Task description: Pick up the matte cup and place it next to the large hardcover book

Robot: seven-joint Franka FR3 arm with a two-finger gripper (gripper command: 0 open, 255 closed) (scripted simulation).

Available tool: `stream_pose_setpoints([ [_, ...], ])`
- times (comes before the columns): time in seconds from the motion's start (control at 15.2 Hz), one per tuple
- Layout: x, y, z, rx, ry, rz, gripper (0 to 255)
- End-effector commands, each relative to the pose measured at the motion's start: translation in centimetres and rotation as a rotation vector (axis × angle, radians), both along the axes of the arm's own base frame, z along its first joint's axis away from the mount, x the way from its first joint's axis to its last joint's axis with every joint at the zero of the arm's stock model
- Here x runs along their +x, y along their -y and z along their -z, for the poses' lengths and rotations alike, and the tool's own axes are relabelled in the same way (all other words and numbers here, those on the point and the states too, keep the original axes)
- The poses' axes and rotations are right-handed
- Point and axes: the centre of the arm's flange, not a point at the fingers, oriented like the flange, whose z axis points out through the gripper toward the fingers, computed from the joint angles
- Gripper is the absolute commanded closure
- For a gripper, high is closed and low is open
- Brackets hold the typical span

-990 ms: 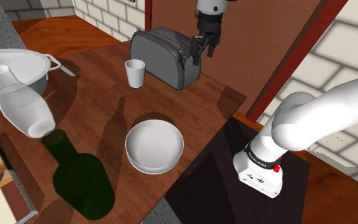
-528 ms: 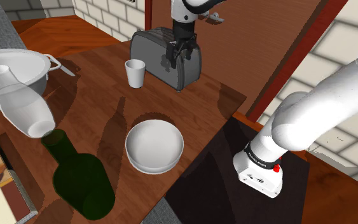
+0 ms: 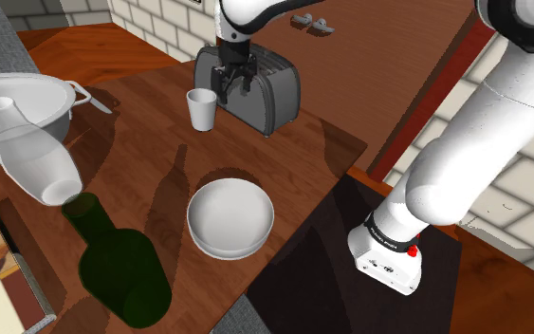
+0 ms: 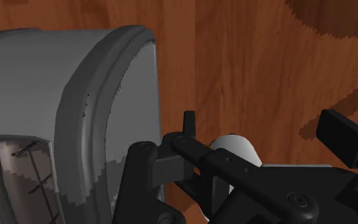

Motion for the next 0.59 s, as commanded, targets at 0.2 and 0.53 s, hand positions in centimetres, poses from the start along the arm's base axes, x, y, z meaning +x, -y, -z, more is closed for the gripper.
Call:
stream_pose_setpoints([
  [0.2,5.5,-2.0,2.3,-0.001,0.016,-0.009,0],
  [0.53,11.1,-4.1,4.5,-0.003,0.032,-0.018,0],
])
